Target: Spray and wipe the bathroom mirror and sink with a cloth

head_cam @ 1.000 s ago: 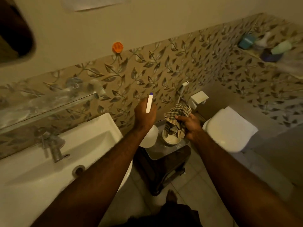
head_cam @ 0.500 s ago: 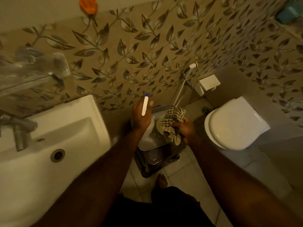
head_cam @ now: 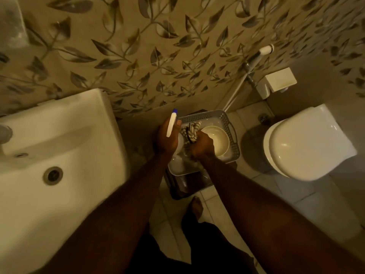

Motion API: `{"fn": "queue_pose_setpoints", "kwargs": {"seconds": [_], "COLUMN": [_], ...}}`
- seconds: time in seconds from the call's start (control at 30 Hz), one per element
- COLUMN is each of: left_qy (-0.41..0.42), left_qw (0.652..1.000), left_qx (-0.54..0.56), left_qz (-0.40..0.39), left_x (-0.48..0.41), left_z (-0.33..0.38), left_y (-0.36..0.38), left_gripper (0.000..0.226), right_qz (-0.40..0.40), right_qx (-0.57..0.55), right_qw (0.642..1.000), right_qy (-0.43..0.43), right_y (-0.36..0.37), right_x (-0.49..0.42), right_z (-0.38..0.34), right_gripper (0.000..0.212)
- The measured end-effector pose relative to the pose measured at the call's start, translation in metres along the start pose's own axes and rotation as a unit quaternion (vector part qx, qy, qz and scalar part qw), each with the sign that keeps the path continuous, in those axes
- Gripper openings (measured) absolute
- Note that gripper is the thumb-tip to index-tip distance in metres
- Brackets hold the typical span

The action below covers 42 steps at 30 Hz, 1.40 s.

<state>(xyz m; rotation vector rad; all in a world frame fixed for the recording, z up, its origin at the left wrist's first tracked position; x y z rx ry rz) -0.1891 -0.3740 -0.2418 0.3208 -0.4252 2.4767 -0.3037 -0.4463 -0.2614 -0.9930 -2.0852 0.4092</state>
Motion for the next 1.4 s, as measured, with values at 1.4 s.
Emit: {"fn": "queue_pose_setpoints", "kwargs": {"seconds": [1.4], "left_qy": [0.047], "left_qw": [0.97], "left_qx": [-0.222], "left_qz": [-0.094], "left_x": [0.022], "left_z": [0.003], "left_y": [-0.061], "left_gripper": [0.081], "right_qz": [-0.02], "right_qx": [0.319], "right_qw": [0.946], "right_qy": [-0.062], "right_y": [-0.001], "right_x": [0.063], "right_z": [-0.017], "right_gripper": [0.077]}}
Point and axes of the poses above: each hand's wrist, its own x-axis away from the middle knuckle, its own y-axis out of the palm, z = x × y, the point moved 3 cm from there along -x, towards the middle knuckle, and after that the axes turned 3 degrees about -x, right-handed, at the moved point
